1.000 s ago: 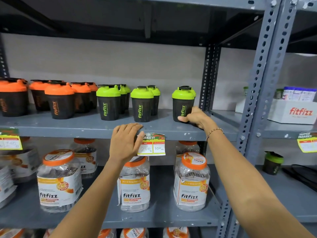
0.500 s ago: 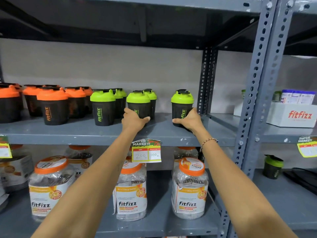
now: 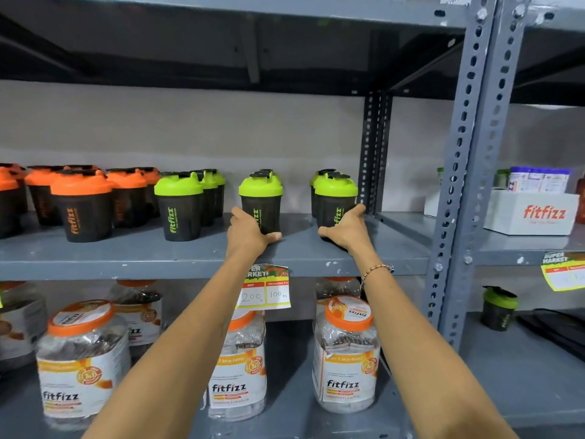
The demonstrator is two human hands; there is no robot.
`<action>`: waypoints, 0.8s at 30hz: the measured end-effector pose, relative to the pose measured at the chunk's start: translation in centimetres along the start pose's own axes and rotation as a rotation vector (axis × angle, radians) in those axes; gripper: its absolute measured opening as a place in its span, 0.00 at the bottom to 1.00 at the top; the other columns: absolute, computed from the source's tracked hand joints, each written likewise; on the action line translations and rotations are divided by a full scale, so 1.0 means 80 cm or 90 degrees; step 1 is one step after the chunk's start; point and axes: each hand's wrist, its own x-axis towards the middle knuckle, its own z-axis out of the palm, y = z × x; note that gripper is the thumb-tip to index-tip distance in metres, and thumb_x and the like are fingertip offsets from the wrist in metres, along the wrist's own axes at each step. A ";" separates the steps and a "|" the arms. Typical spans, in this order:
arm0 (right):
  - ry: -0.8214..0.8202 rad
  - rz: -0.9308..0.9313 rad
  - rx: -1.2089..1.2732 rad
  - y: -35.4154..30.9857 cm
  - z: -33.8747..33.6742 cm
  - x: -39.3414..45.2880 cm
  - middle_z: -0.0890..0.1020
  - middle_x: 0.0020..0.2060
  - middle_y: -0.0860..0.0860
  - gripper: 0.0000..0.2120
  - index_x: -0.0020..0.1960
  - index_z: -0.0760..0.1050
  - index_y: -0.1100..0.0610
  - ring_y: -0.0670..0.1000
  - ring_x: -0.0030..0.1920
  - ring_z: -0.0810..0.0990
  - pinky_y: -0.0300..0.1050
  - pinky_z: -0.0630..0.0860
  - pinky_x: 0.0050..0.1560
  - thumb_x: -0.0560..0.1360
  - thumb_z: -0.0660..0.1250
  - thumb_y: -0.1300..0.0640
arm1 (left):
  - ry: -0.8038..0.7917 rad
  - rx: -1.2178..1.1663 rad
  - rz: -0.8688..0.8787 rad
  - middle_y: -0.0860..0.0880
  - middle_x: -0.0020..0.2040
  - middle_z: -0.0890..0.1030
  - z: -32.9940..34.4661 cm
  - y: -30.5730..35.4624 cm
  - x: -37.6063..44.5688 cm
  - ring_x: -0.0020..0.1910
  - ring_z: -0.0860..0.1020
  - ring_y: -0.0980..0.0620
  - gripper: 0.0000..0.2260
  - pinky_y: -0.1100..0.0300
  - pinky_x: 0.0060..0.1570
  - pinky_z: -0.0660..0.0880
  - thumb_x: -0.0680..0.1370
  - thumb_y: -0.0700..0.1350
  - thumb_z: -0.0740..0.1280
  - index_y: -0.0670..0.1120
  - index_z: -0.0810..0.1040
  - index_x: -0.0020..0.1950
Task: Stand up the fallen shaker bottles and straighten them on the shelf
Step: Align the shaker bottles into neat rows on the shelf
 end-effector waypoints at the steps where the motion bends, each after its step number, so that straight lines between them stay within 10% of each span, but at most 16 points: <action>1: 0.003 0.002 0.001 0.000 0.000 0.000 0.70 0.65 0.62 0.41 0.66 0.54 0.65 0.63 0.64 0.72 0.56 0.73 0.63 0.65 0.76 0.54 | 0.003 0.013 -0.002 0.37 0.62 0.74 0.000 0.000 0.000 0.62 0.73 0.37 0.35 0.47 0.58 0.71 0.68 0.51 0.77 0.36 0.62 0.63; 24: -0.012 0.014 0.025 -0.003 -0.006 -0.006 0.69 0.66 0.62 0.41 0.67 0.55 0.64 0.62 0.66 0.70 0.55 0.72 0.64 0.66 0.78 0.55 | 0.015 0.091 -0.016 0.38 0.66 0.71 0.000 0.002 -0.003 0.65 0.71 0.38 0.31 0.47 0.60 0.71 0.73 0.51 0.72 0.37 0.62 0.67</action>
